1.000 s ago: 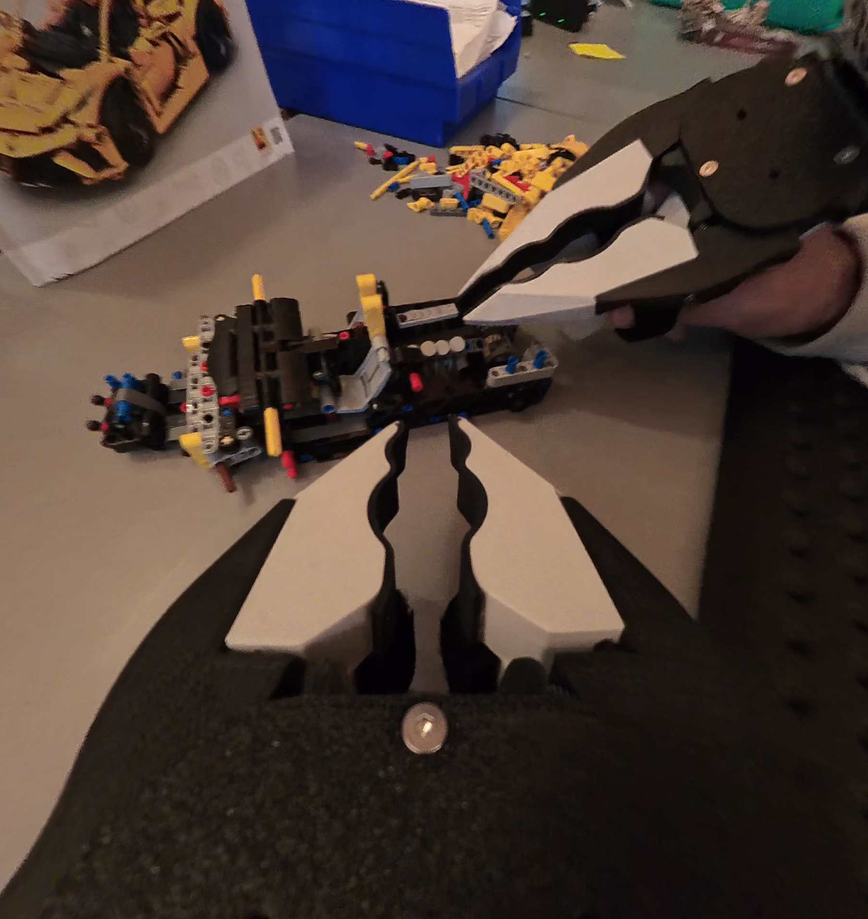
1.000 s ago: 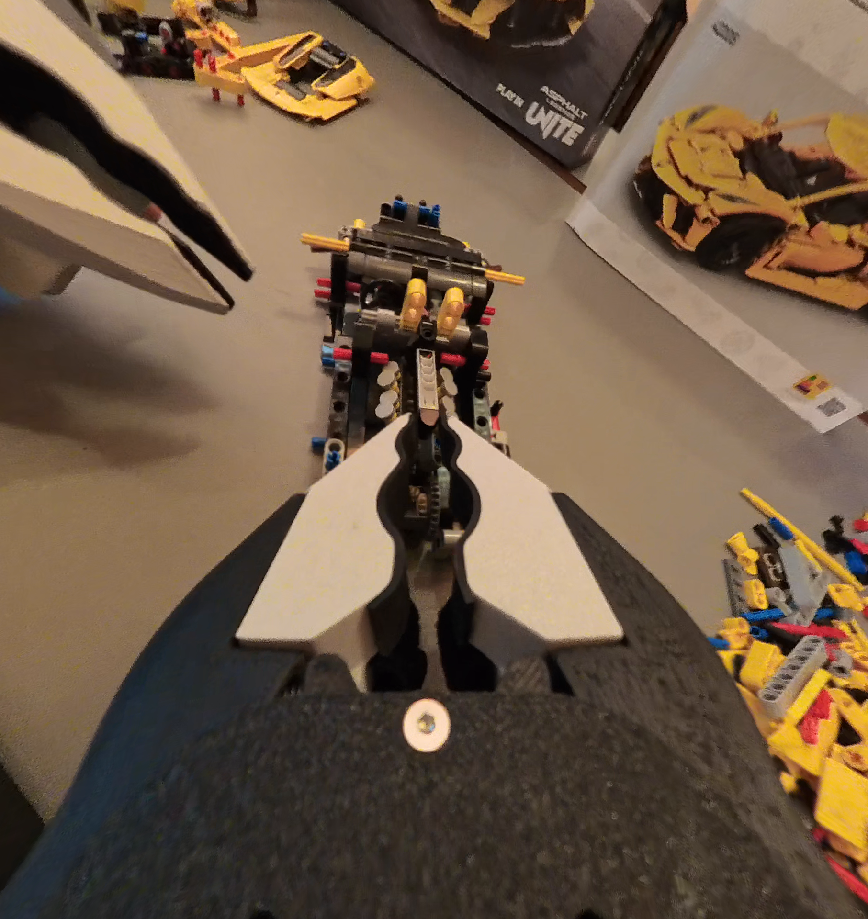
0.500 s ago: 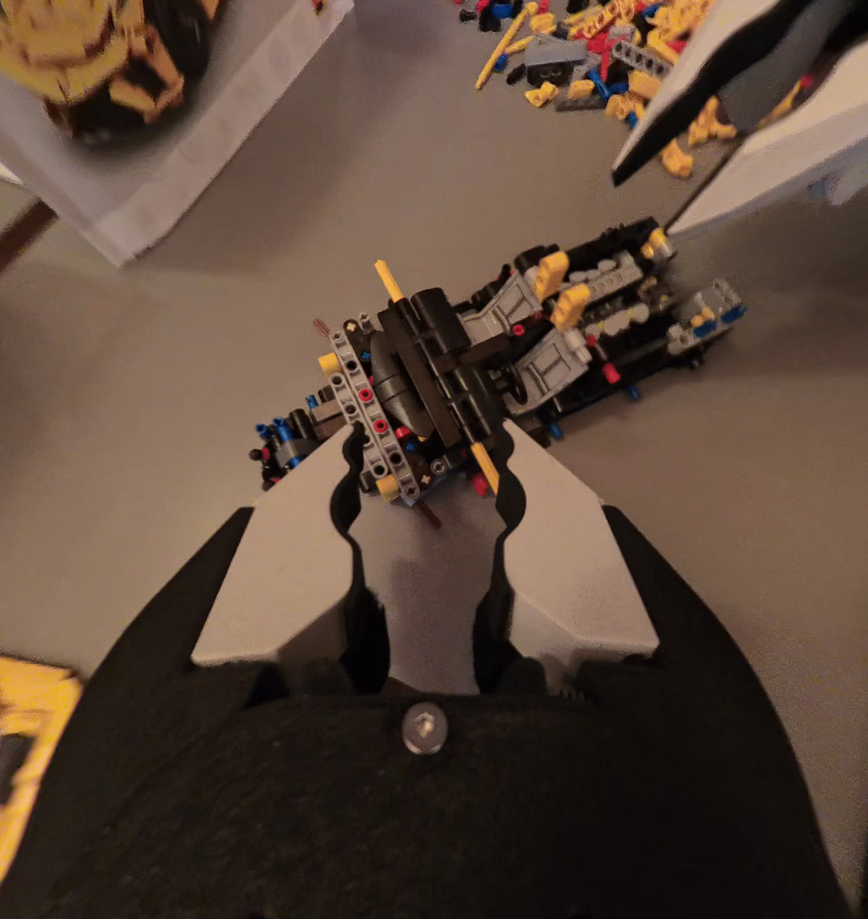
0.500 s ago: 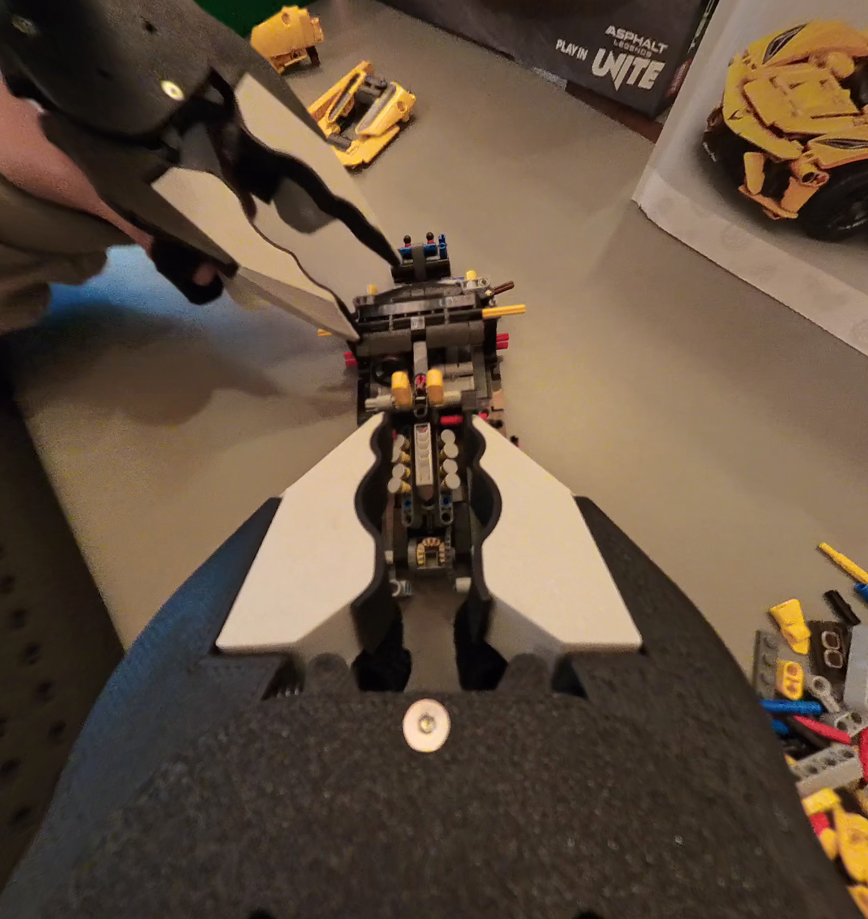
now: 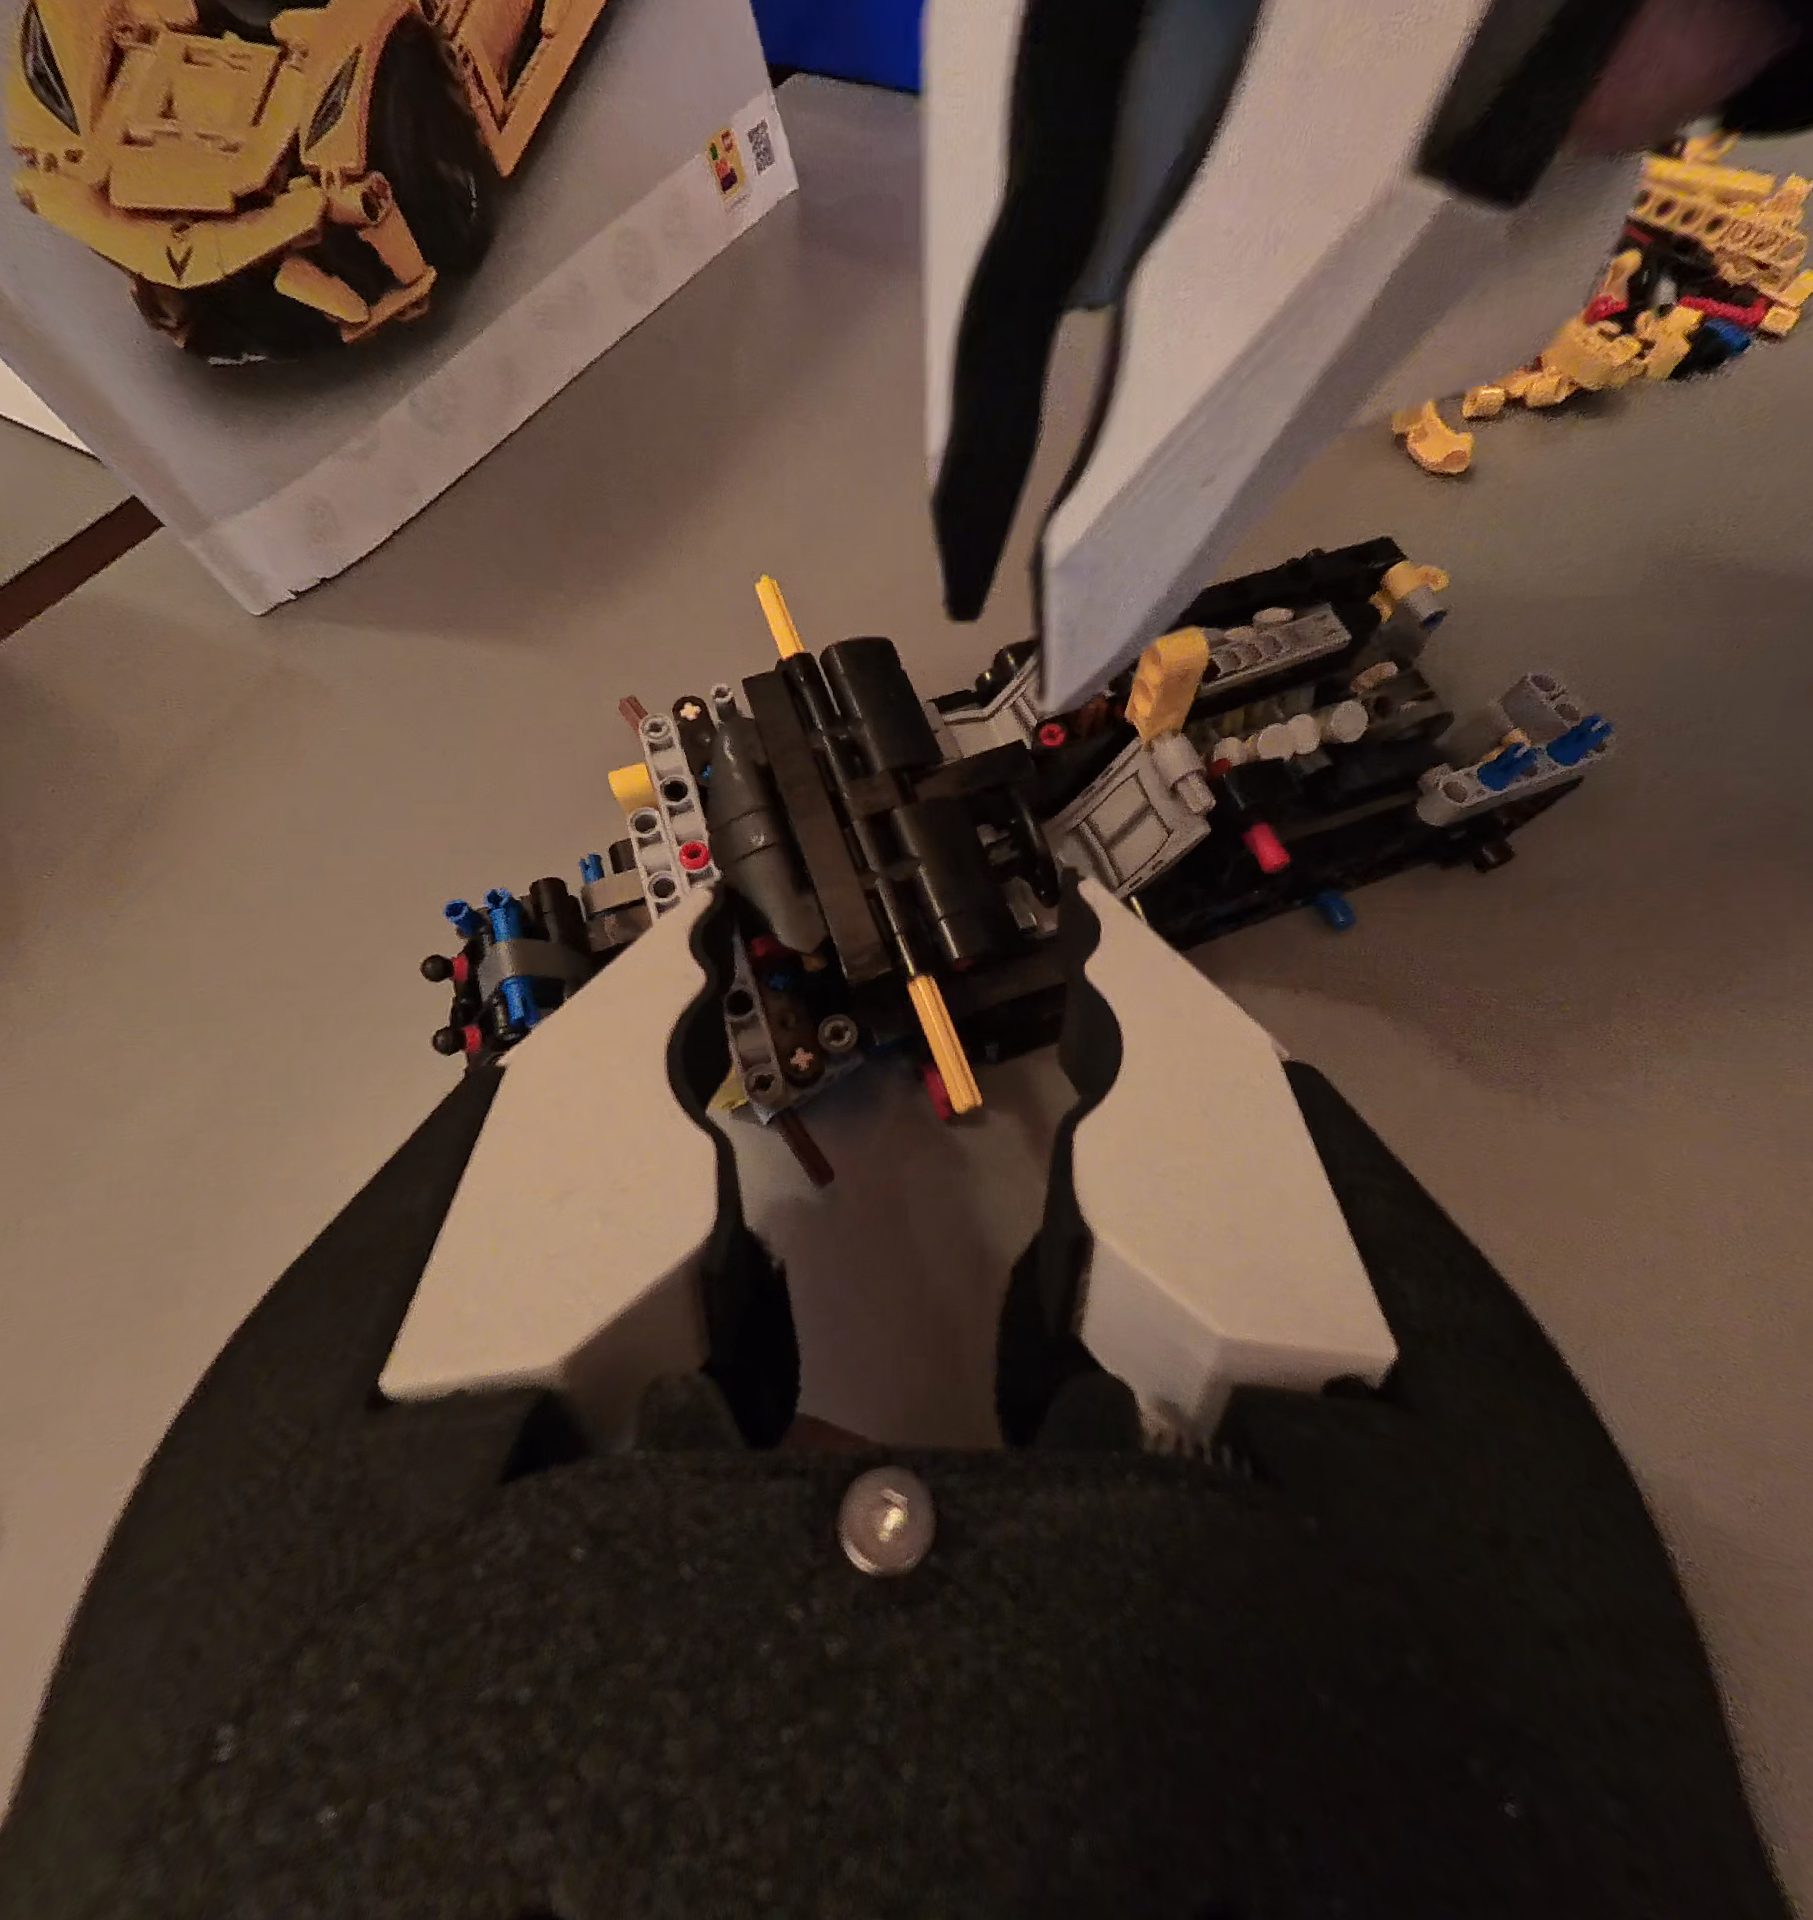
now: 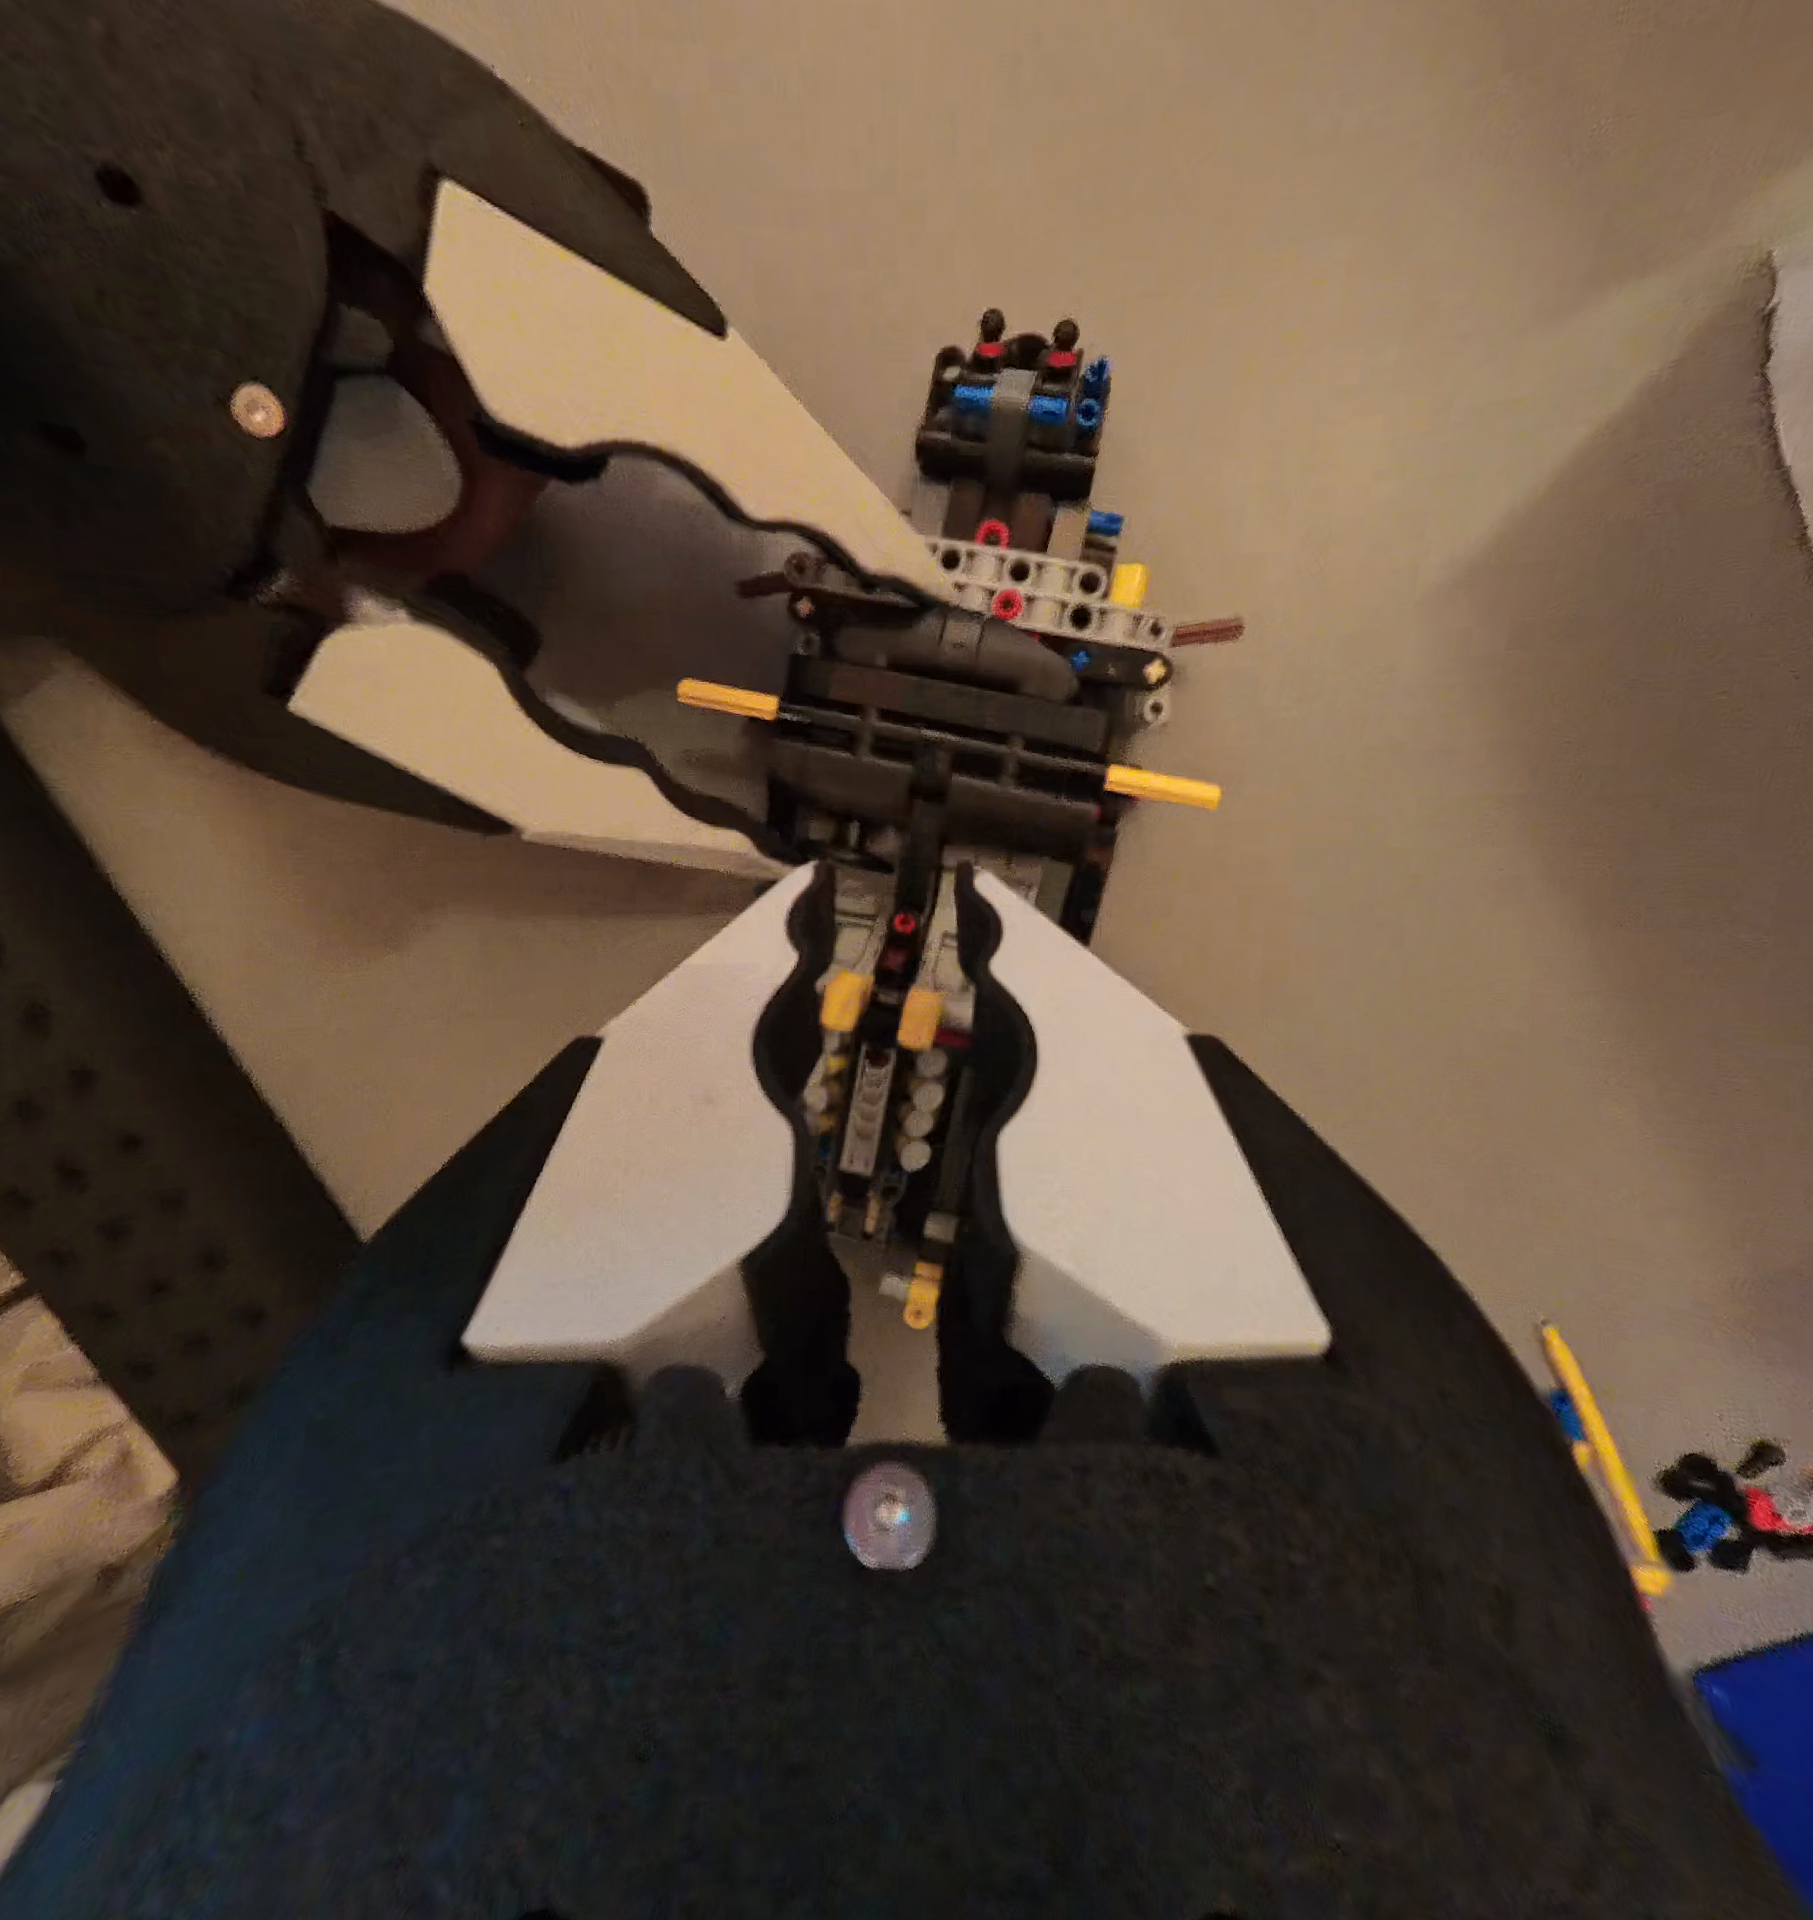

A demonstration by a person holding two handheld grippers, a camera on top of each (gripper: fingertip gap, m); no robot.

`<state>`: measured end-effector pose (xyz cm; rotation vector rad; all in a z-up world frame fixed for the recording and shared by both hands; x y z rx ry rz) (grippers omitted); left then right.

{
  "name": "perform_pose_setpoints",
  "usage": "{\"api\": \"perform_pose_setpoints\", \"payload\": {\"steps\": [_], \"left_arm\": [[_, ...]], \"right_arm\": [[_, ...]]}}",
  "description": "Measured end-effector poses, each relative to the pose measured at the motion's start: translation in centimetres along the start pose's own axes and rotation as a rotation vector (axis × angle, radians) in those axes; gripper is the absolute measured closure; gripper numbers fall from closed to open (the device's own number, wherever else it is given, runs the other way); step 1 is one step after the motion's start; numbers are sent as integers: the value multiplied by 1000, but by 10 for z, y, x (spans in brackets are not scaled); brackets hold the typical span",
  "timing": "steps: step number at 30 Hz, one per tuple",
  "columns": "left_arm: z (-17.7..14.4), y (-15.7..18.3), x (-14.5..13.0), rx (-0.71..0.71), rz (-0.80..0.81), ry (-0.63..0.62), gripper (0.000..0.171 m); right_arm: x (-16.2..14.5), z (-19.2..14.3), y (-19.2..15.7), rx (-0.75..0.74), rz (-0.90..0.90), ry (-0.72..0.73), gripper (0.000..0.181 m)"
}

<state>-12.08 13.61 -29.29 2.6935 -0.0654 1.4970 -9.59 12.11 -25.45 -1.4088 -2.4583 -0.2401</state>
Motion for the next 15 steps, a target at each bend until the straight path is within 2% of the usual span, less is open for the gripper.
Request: {"api": "perform_pose_setpoints", "payload": {"steps": [5,9,12,15], "left_arm": [[-3,0,-2,-25,2,18,110],[-12,0,1,-56,13,43,113],[-22,-5,9,-46,25,90,119],[-24,-5,5,-49,49,65,127]], "right_arm": [[0,14,-2,-21,-75,-47,163],[2,15,-12,-55,-161,155,173],[-6,17,-6,-161,-246,165,174],[-6,17,-7,-193,-304,197,175]]}}
Point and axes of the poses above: each gripper's, where its closed fingertips meet, z out along the fingers, x out of its top, y = z × x across the jaws, the point moved 1 cm from there along -z, back along the fingers, and after that the axes turned 6 degrees about -x, right-handed, at the moved point
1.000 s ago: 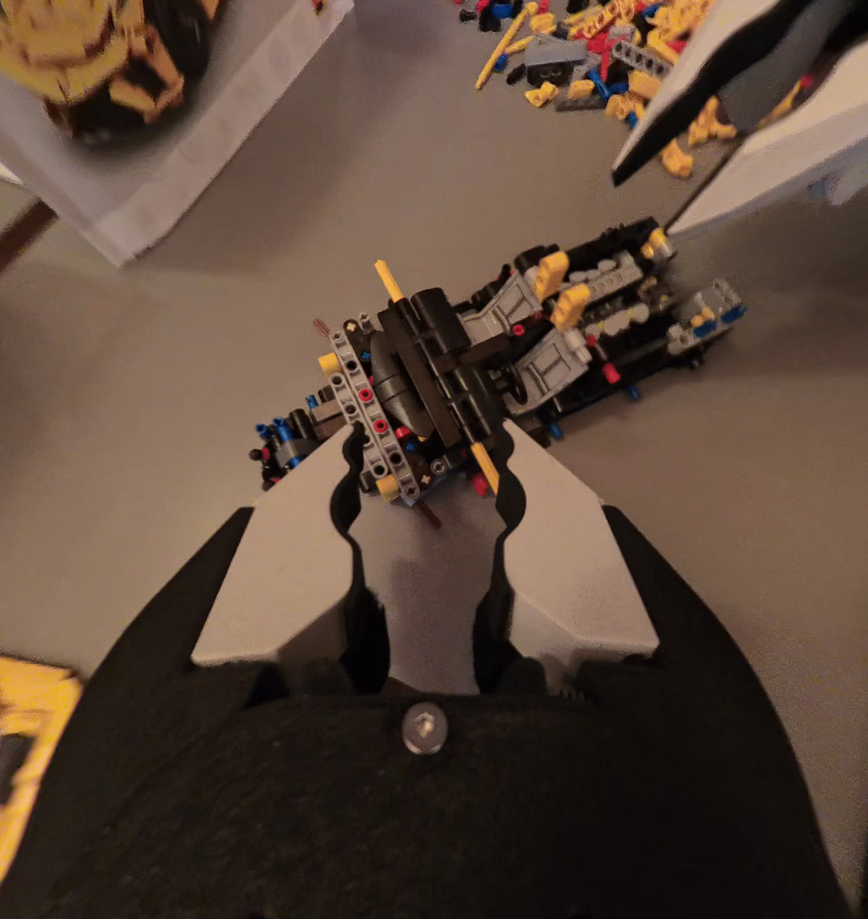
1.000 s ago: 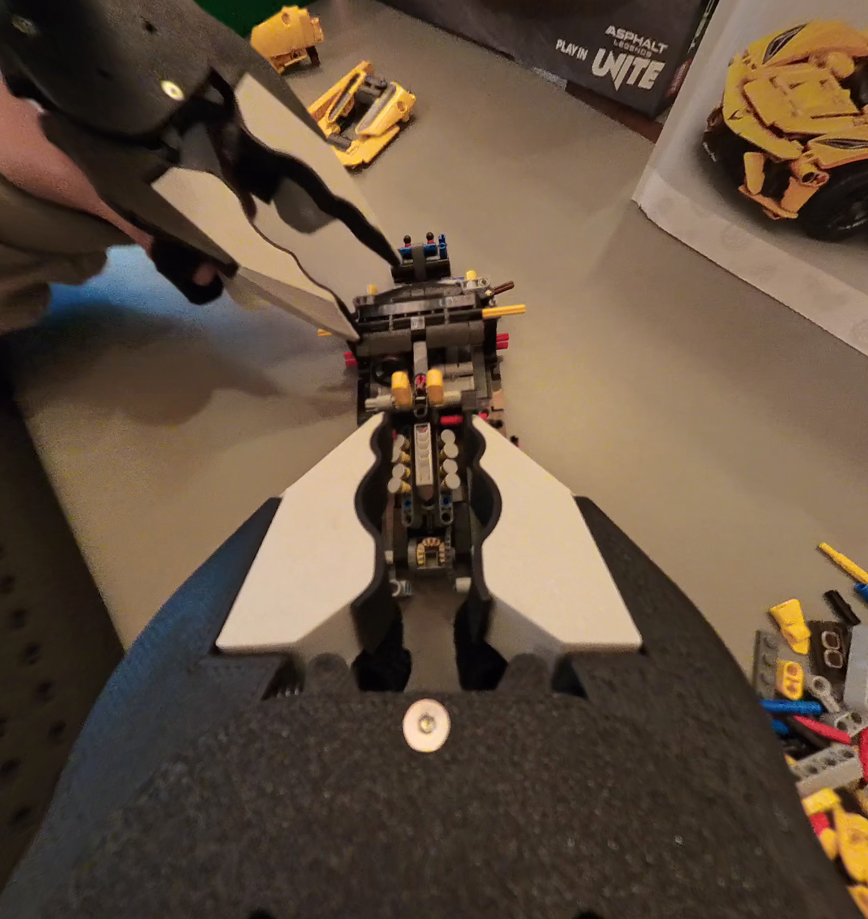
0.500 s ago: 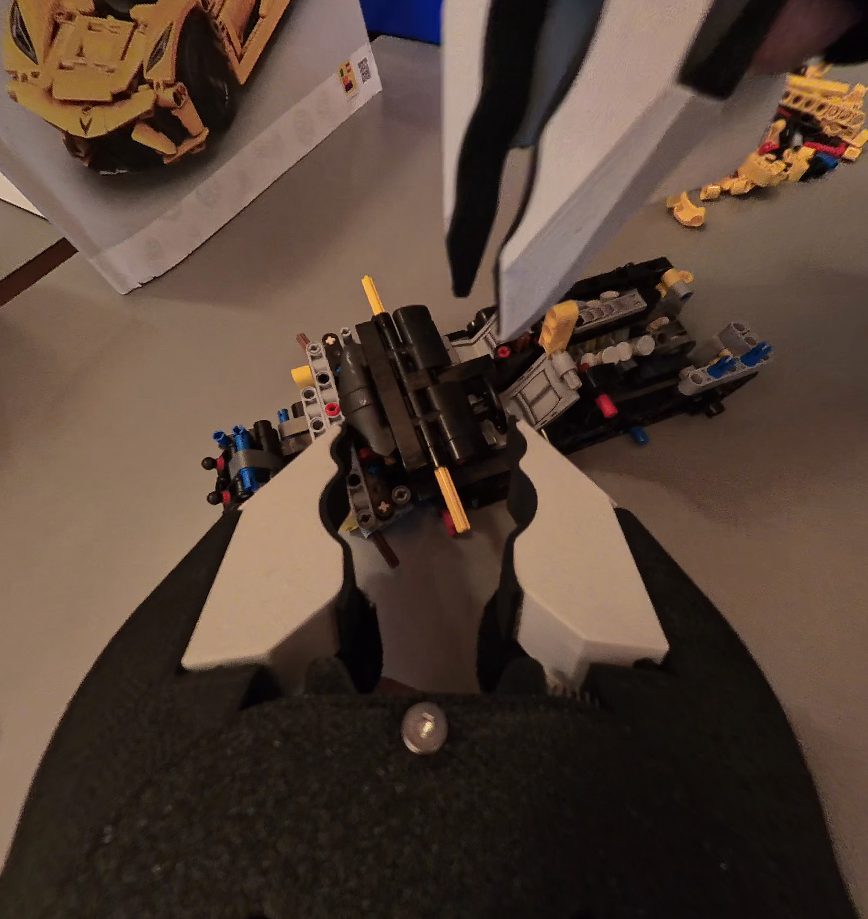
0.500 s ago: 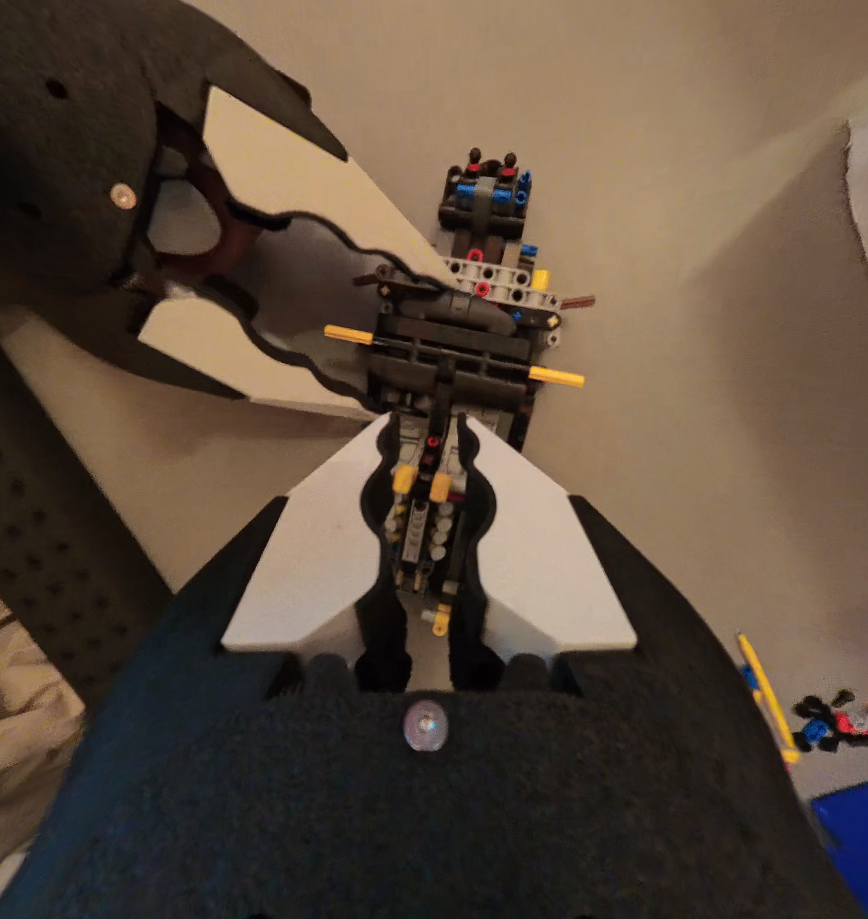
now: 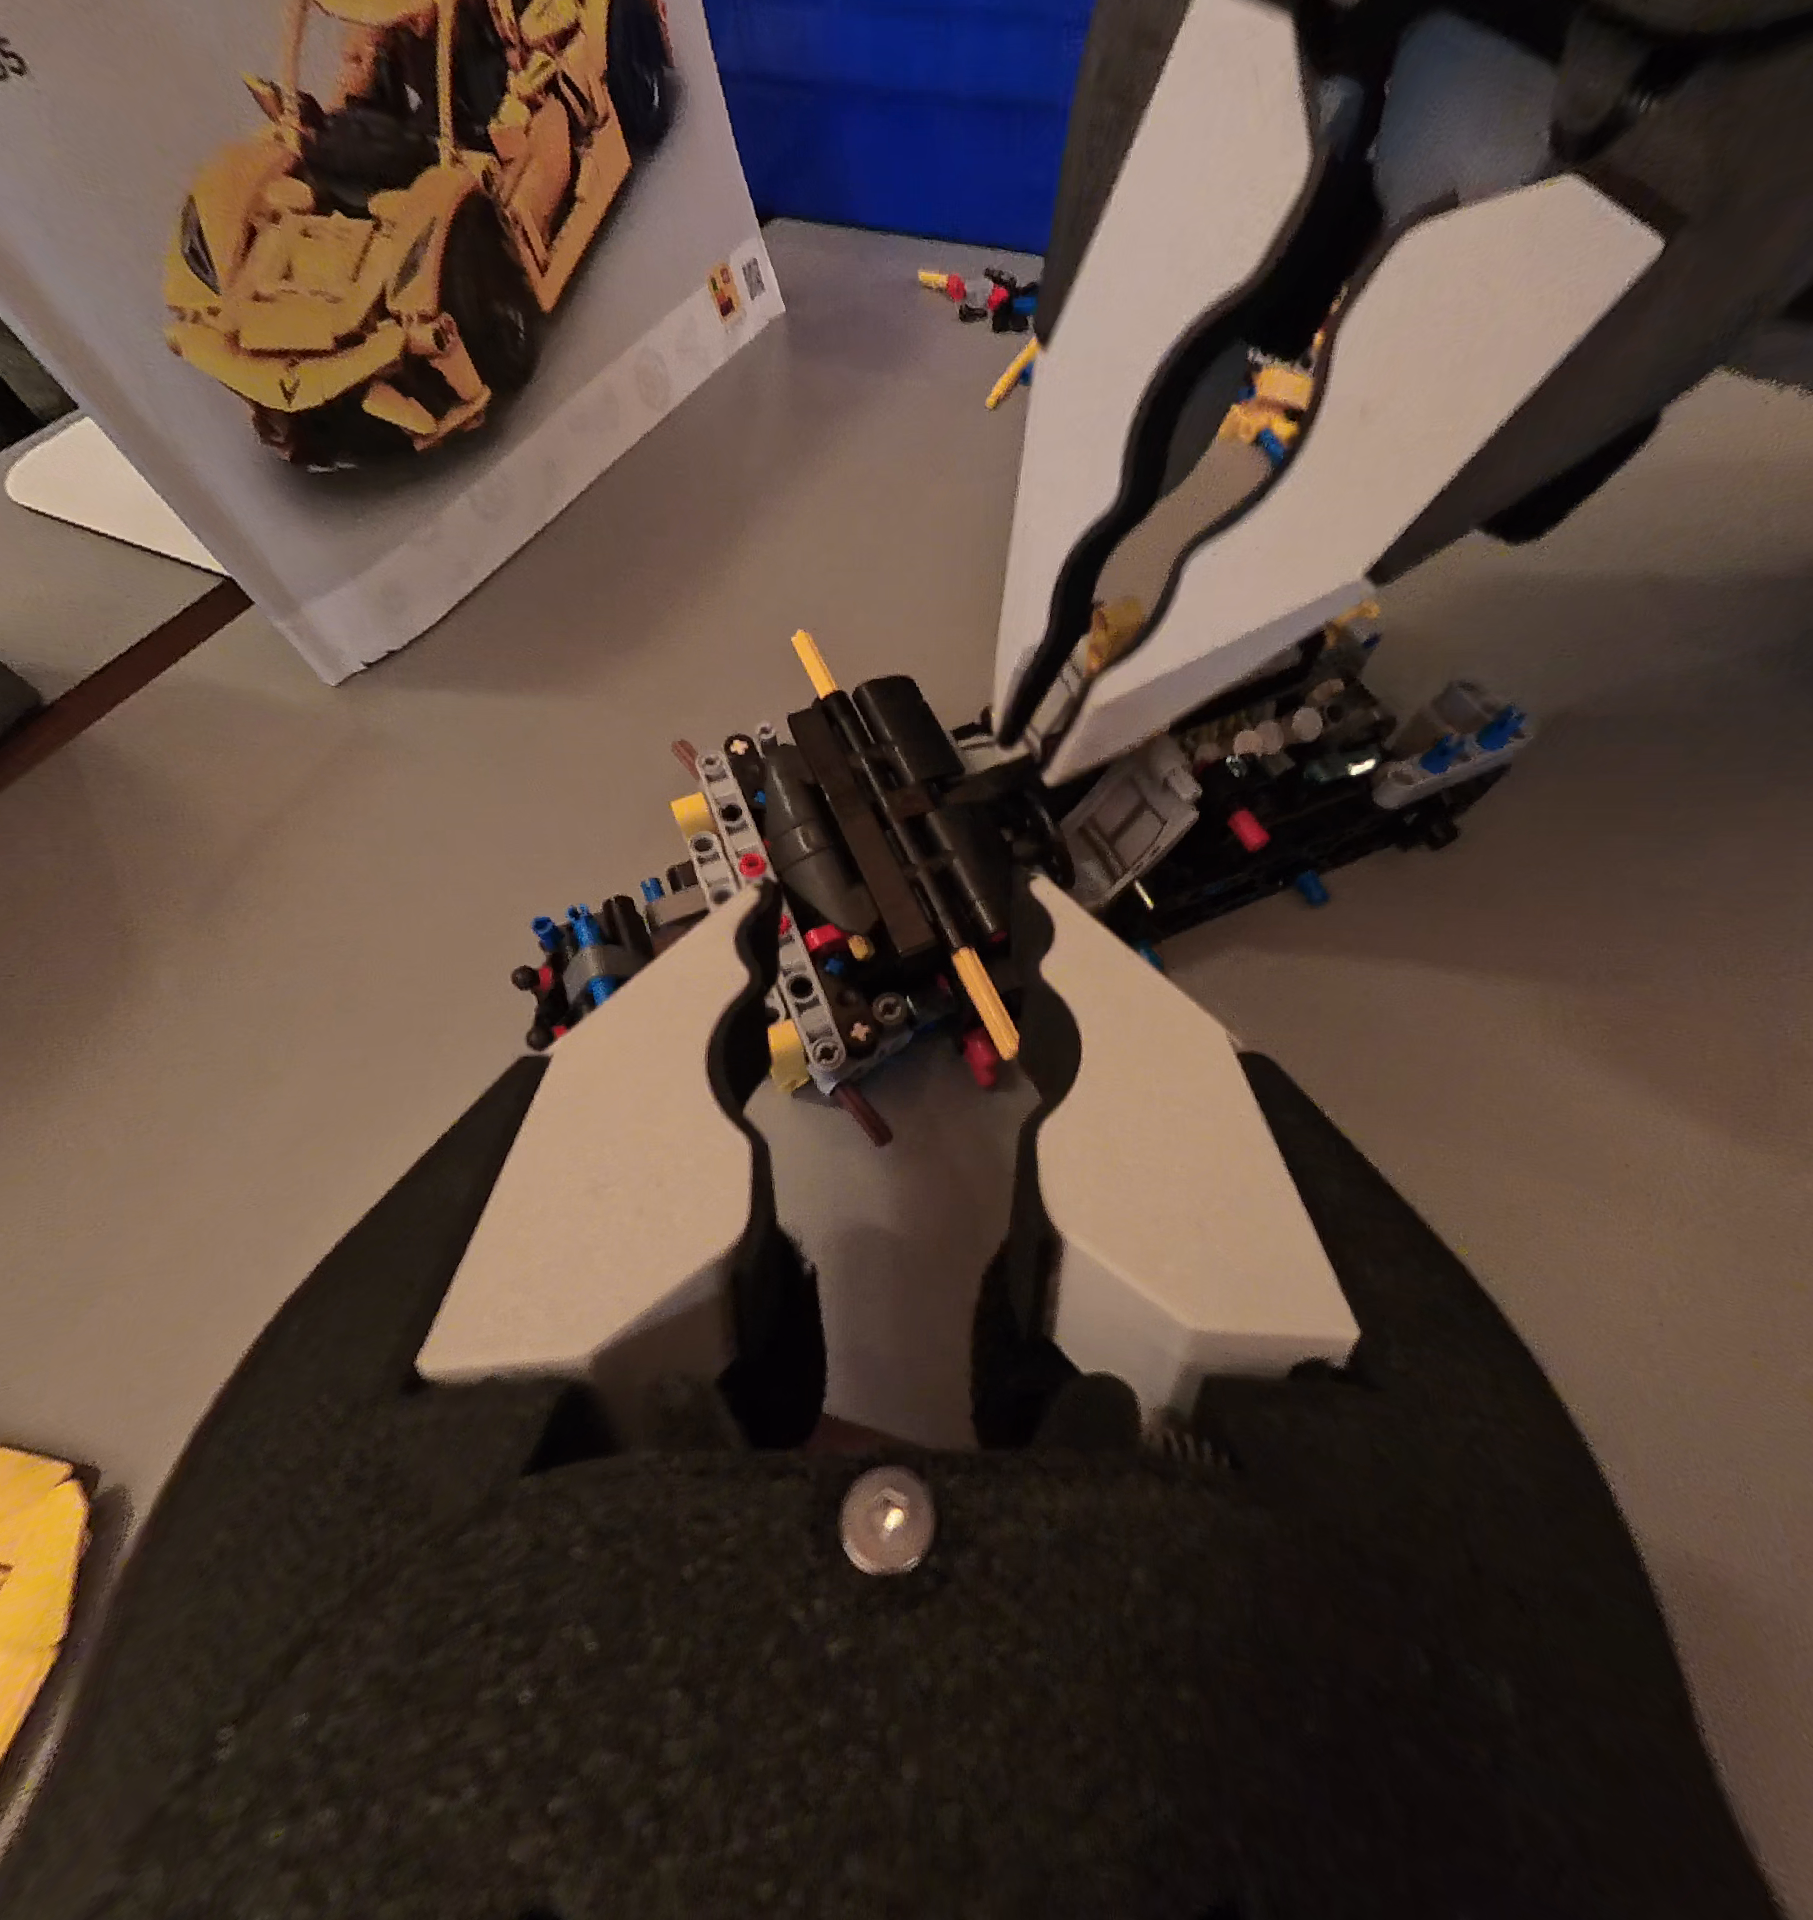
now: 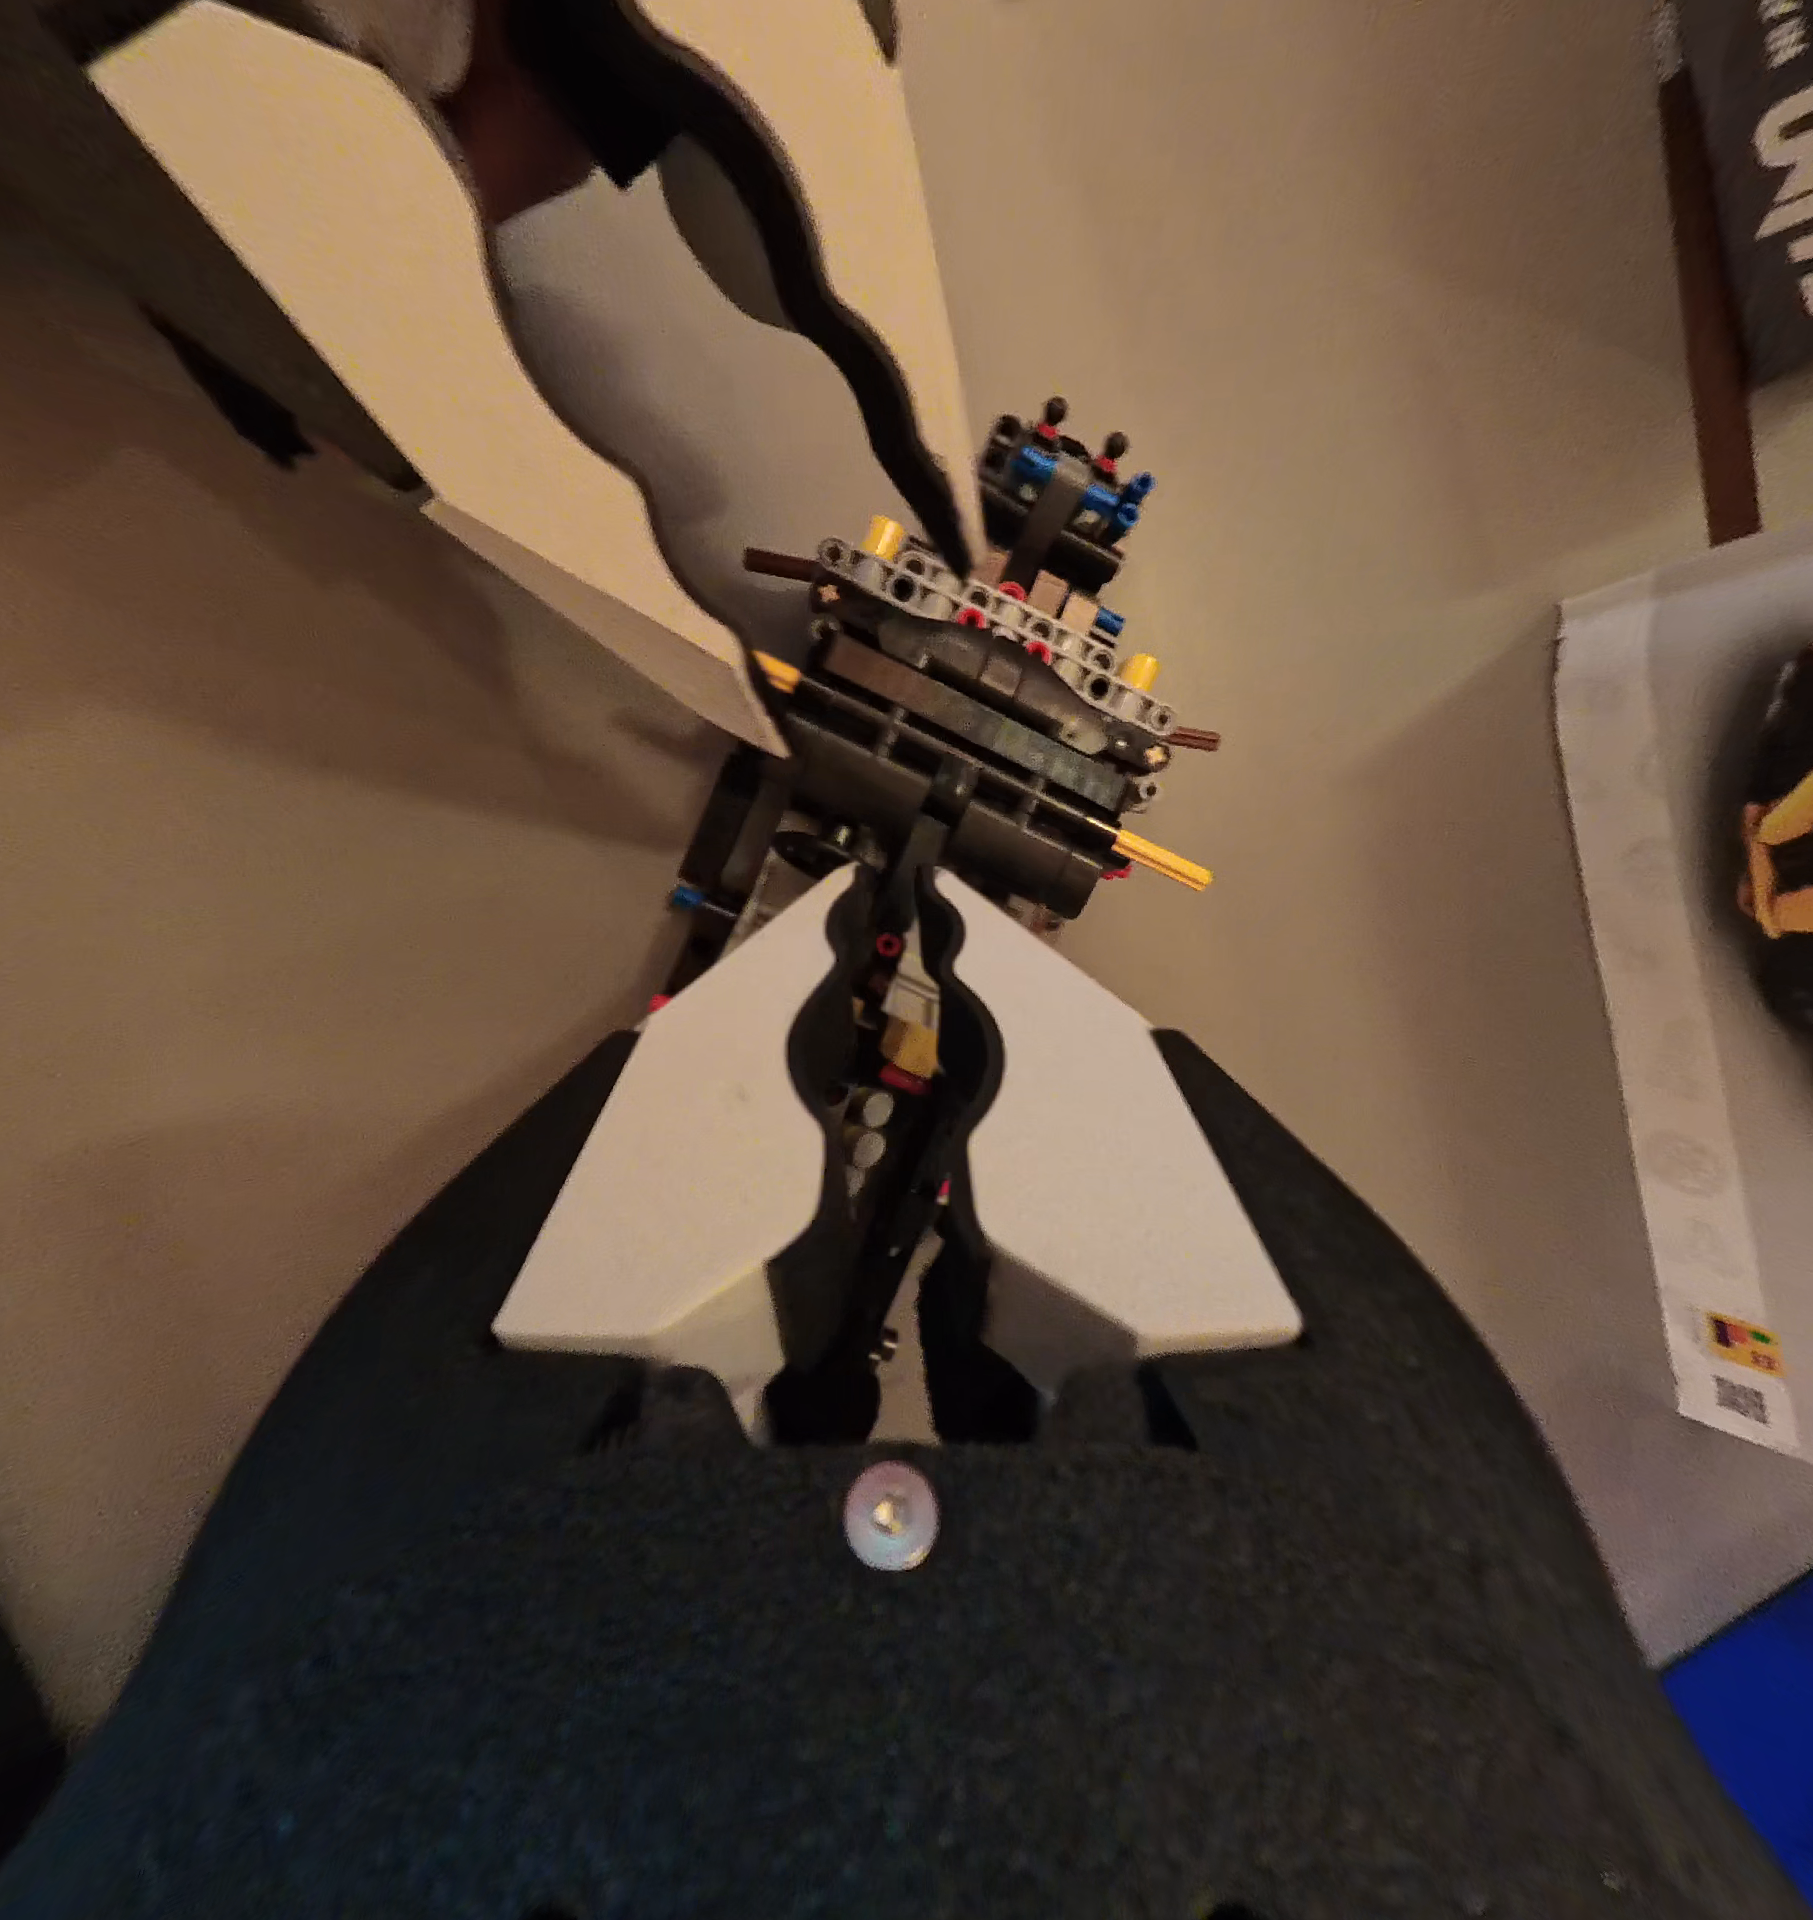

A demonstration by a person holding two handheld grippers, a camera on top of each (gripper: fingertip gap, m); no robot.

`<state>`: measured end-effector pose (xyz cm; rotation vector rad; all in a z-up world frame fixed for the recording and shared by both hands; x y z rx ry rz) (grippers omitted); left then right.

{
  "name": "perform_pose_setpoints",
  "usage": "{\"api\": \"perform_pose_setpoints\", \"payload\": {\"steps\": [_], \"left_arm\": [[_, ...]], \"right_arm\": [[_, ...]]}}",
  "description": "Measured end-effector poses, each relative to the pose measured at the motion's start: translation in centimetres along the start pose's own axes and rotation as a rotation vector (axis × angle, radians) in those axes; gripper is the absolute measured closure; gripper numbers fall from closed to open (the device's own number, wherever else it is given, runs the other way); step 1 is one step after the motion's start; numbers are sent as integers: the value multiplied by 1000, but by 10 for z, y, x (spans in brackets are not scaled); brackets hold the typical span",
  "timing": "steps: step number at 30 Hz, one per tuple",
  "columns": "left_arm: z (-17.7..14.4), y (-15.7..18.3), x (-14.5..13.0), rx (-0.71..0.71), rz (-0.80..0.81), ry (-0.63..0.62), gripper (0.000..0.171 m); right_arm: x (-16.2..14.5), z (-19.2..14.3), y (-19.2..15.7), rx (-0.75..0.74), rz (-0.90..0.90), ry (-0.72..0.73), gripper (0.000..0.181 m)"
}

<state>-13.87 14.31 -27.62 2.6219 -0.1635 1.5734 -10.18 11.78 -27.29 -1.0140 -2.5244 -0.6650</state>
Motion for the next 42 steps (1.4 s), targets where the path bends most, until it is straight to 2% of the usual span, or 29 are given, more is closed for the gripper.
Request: {"api": "perform_pose_setpoints", "payload": {"steps": [3,7,9,10,14,18,20,24,28,32,34,38,42], "left_arm": [[-1,6,-4,-32,14,-26,127],[-2,9,-8,-39,26,-63,131],[-1,11,-14,-40,39,-100,150],[0,11,-15,-34,34,-109,150],[2,9,-16,-5,0,-123,151],[2,5,-16,32,29,-127,154],[2,3,-17,47,58,-130,155],[-2,3,-19,2,138,-112,155],[-6,4,-20,-50,170,-77,156],[-6,4,-21,-58,188,-62,156],[-6,4,-20,-62,185,-50,156],[-5,4,-20,-71,183,-40,156],[-4,5,-20,-80,199,-42,157]], "right_arm": [[-5,-3,11,-41,34,8,174],[-6,-10,40,-96,154,136,174],[-9,-6,54,-102,222,205,172],[-13,-2,60,-98,270,227,169],[-23,10,56,98,404,220,167],[-11,14,50,237,486,319,167],[-10,16,41,376,549,337,167],[-12,13,37,709,802,373,164],[-8,8,34,909,909,397,163],[-19,16,28,923,903,315,171],[-24,18,24,933,901,280,166],[-14,15,21,984,898,321,166],[-16,14,22,1023,916,319,174]]}}
Point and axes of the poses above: each gripper's, where its closed fingertips meet, z out along the fingers, x out of its top, y = z × x across the jaws, the point moved 1 cm from there along -z, back along the fingers, and after that the axes turned 6 degrees about -x, right-handed, at the moved point
